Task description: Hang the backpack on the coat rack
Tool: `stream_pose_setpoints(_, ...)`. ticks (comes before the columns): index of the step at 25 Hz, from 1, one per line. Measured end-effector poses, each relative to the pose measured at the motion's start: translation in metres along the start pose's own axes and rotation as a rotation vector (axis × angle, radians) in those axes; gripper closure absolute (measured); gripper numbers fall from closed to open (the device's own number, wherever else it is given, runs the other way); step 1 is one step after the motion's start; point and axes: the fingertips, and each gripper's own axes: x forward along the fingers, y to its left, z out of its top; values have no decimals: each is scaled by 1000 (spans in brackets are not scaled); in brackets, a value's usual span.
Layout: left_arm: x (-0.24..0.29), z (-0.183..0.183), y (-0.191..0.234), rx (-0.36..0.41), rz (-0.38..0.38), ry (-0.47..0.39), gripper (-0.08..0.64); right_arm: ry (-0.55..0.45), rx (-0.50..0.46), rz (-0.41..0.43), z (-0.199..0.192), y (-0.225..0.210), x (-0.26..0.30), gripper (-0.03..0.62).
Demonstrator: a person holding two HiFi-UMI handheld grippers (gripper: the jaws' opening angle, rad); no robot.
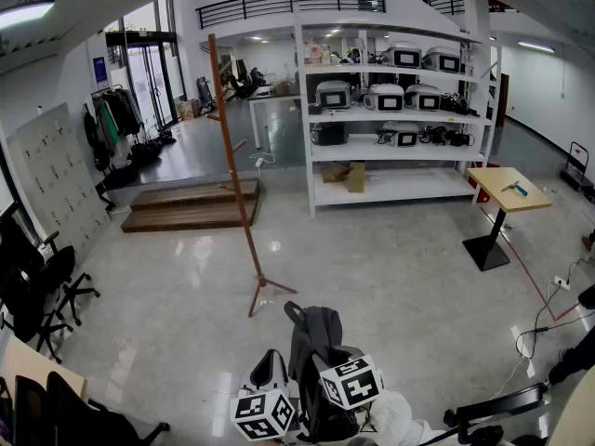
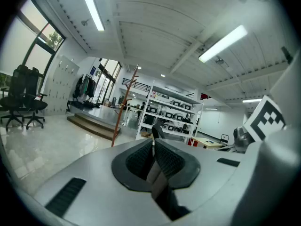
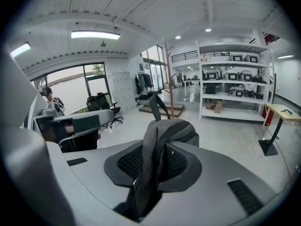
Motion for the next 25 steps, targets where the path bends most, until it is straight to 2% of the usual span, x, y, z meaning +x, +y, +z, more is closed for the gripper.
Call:
stream_pose_setpoints(15, 47, 4, 3, 4, -18, 2, 545, 9, 0, -12, 11, -29, 25, 506)
stream_pose_setpoints(25, 95, 9, 24, 8, -28, 28, 545, 15, 10, -17, 32, -44, 65, 506)
